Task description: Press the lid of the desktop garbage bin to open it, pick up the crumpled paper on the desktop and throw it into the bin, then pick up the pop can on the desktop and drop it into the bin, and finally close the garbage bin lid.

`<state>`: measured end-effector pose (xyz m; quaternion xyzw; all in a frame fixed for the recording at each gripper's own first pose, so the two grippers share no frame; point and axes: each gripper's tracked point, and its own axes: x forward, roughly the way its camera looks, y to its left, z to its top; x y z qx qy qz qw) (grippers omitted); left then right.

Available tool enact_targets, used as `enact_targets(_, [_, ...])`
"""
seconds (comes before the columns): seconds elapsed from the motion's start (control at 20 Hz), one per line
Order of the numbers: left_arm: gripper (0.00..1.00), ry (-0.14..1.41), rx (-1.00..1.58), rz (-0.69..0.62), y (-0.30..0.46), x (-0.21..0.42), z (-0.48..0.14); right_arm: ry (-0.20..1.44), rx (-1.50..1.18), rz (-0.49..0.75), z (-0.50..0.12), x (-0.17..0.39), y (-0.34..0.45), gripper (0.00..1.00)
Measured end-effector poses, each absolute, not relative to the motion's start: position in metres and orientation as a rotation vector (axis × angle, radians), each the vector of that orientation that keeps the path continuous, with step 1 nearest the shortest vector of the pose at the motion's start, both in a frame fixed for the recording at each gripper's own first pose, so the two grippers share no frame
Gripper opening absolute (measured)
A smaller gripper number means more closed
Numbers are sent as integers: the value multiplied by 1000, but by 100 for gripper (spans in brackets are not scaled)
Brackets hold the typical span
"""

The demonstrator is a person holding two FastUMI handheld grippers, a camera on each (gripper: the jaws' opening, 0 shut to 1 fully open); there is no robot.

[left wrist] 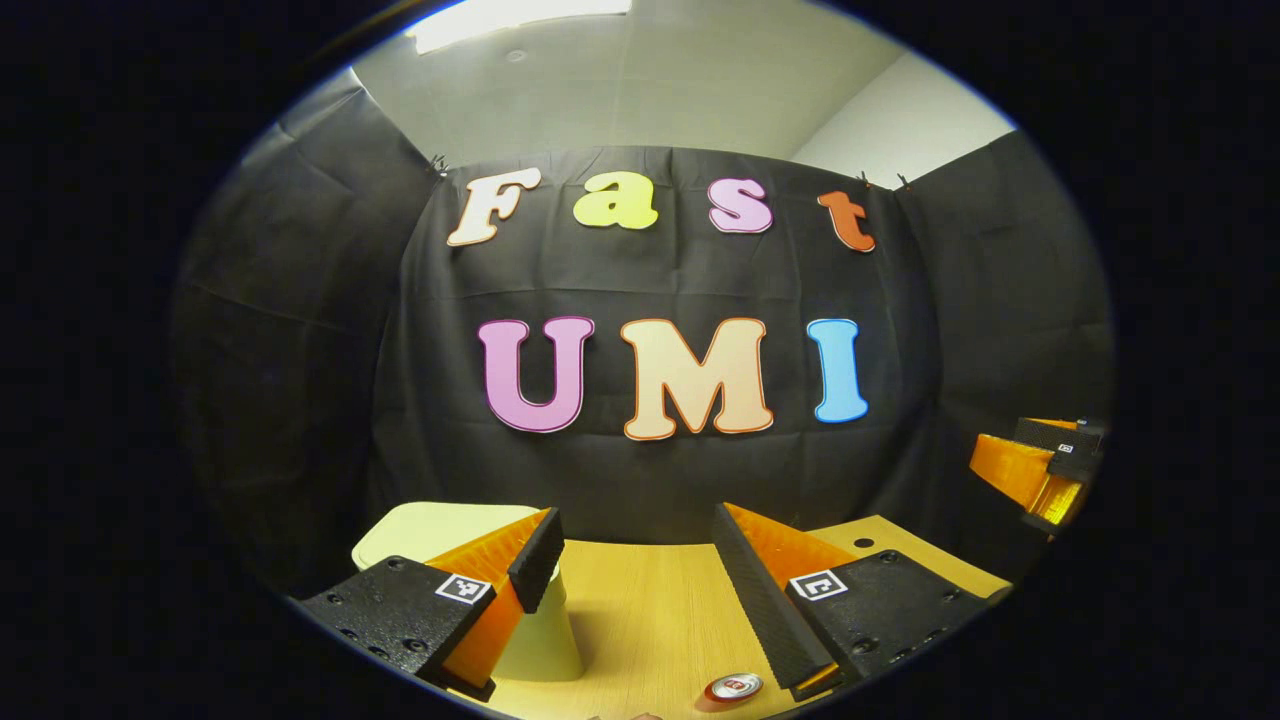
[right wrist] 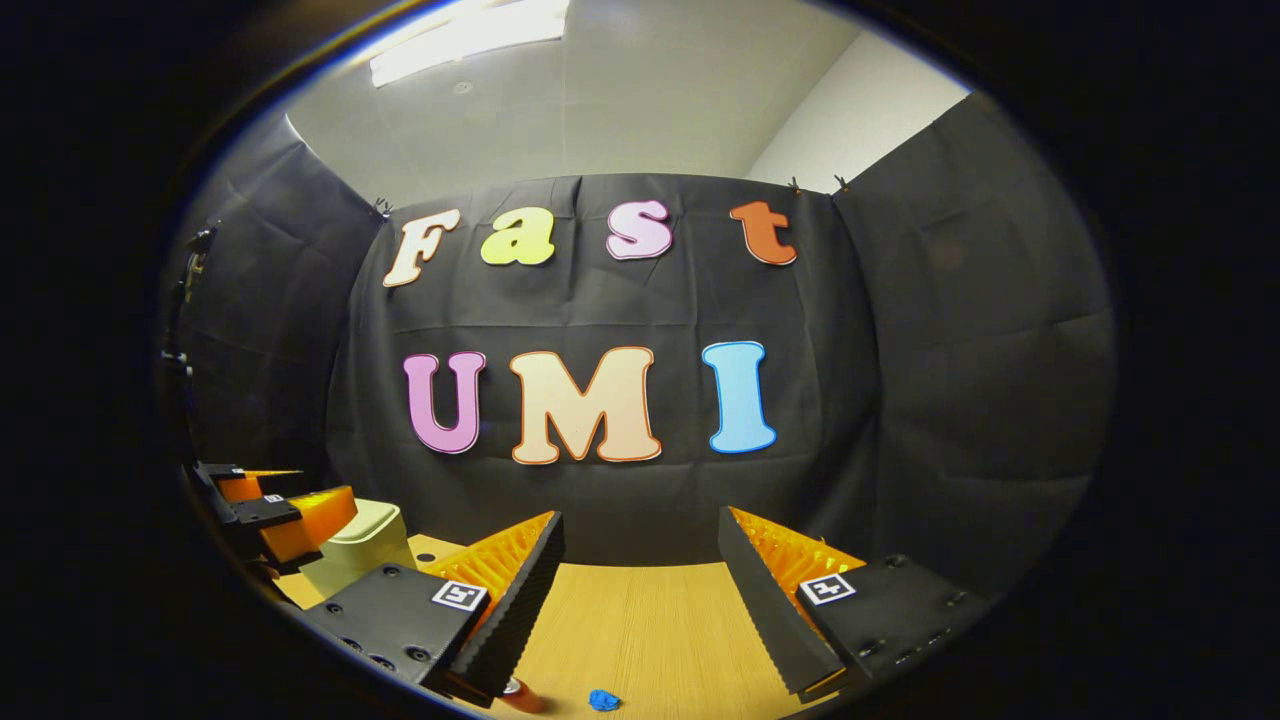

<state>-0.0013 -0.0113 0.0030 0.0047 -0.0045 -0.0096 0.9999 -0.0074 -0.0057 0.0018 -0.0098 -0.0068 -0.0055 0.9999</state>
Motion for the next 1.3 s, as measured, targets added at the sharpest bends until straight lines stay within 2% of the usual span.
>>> enact_targets(0.4, [92, -32, 42, 0, -7, -1, 11, -17, -20, -2, 2, -5, -5, 97])
enact_targets(0.45, [89, -41, 45, 4, -5, -1, 14, -17, -19, 1, 1, -4, -4, 97])
enact_targets(0.65, [49, -64, 44, -5, -4, -1, 21, -24, -19, 7, 3, -2, -1, 97])
enact_targets(0.7, [39, -66, 42, -8, -3, -2, 19, -24, -18, 10, 3, -2, 1, 94])
enact_targets(0.85, [22, -48, 35, -10, 4, 1, 15, -26, -18, 19, 2, 0, 6, 95])
enact_targets(1.0, [0, -26, 62, 47, 28, 2, 7, -26, -16, 30, 0, 2, 15, 97])
enact_targets(1.1, [0, -25, 94, 90, 46, 4, 4, -15, -12, 38, -5, 4, 21, 95])
enact_targets(1.3, [0, 19, 94, 131, 78, 12, -16, -3, -11, 42, -11, 8, 34, 97])
